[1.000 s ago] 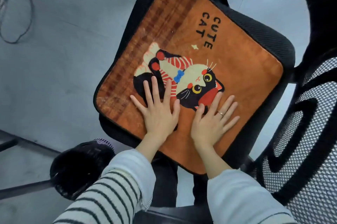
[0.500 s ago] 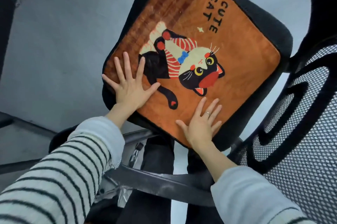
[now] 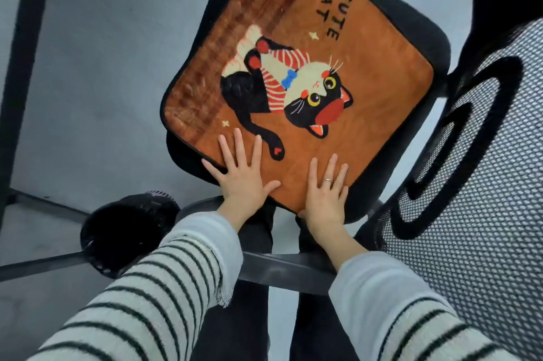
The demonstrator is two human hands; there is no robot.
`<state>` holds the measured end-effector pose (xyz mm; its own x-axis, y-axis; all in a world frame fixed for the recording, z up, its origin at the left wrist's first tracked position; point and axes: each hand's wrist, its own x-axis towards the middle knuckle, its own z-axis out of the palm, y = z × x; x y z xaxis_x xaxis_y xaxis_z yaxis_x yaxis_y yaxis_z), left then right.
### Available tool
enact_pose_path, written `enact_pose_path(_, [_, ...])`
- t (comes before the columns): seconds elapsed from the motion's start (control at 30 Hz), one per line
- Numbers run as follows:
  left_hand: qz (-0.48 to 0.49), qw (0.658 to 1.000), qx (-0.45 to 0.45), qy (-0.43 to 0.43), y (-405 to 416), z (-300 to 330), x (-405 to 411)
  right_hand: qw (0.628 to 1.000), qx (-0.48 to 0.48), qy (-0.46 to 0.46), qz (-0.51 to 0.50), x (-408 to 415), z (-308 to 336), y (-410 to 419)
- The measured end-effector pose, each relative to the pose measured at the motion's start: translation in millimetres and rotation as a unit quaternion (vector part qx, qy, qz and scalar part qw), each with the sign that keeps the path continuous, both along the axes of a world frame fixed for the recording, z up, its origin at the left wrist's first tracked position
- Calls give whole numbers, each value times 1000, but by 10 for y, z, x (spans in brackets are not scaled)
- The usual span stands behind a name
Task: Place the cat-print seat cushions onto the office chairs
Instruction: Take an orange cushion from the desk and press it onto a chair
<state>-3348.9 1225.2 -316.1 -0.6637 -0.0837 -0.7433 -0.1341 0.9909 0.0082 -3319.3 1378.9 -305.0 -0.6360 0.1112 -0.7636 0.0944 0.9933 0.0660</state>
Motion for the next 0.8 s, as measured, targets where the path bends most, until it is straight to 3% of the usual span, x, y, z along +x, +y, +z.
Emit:
enact_pose_path(0.2, [-3, 1000, -16, -13, 26, -8, 13, 999, 30, -23, 15, 16, -72, -44])
enact_pose_path(0.37, [-20, 996, 36, -84, -131, 235, -142, 990, -26, -139, 17, -348, 284, 42])
enact_pose_path(0.47, [-25, 988, 76, -130, -331, 532, -257, 984, -89, -152, 12, -653, 600, 76])
enact_pose_path(0.67, [56, 993, 105, -15, -491, 1421, -264, 986, -152, -49, 58, -1129, 1535, -120])
enact_pose_path(0.8, [121, 982, 129, 62, -413, 2116, -195, 971, -174, -16, 160, -1256, 2189, -215])
